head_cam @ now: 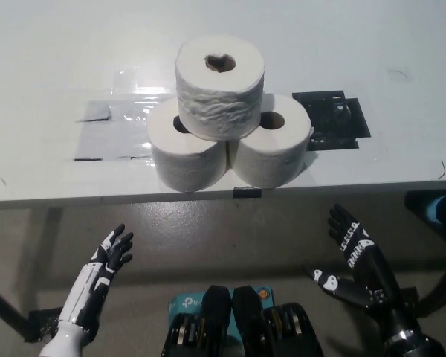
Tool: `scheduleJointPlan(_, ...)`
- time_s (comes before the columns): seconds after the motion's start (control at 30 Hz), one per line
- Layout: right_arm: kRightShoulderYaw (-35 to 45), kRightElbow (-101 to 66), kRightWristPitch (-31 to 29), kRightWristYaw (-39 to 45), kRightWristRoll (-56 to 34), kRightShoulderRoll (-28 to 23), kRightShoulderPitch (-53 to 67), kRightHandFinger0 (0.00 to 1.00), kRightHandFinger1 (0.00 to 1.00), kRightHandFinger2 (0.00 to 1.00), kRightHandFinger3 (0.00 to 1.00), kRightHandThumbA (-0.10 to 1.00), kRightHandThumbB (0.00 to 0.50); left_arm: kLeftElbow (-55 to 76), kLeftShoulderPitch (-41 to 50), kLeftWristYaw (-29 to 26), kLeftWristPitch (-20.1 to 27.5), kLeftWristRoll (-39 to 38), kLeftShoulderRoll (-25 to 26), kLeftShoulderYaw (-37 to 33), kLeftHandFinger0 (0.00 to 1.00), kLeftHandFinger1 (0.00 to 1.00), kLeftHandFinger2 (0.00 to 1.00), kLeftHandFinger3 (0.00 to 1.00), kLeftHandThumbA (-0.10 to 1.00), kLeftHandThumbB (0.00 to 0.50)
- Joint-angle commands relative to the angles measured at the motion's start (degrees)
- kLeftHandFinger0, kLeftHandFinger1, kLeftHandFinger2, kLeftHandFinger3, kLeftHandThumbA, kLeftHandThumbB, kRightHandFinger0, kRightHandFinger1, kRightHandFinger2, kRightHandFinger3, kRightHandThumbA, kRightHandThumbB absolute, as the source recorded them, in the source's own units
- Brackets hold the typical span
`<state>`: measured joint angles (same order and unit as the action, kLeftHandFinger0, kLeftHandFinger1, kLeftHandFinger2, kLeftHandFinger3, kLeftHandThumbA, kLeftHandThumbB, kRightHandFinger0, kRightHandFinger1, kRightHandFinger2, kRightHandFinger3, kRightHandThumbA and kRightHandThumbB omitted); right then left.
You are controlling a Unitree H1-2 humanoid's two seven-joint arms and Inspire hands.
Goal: A few rolls of toilet paper are kept infront of the robot and the robot uses its right hand to lift one of the rolls and and places it on top of the other rolls to stack it.
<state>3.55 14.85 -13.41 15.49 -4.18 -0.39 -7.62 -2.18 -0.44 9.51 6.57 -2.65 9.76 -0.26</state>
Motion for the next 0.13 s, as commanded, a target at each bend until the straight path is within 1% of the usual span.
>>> scheduleJointPlan(0.0, -1.2, -0.9, -2.3, -1.3, 0.9, -0.7, -1.2, 1.0, 1.0, 1.0, 1.0, 0.78, 0.039, 1.5, 0.0, 0.1, 0.9, 0.5, 0.6, -0.1, 1.0, 1.0, 1.0, 1.0, 0.9, 0.153)
scheduleJointPlan(0.1, -1.6, -1.1, -1.9, -1.2, 0.9, -1.3, -1.6, 1.0, 1.0, 1.0, 1.0, 0.76, 0.046, 1.3, 0.1, -0.2, 1.1, 0.4, 0.2, 0.0, 1.0, 1.0, 1.0, 1.0, 0.89, 0.156)
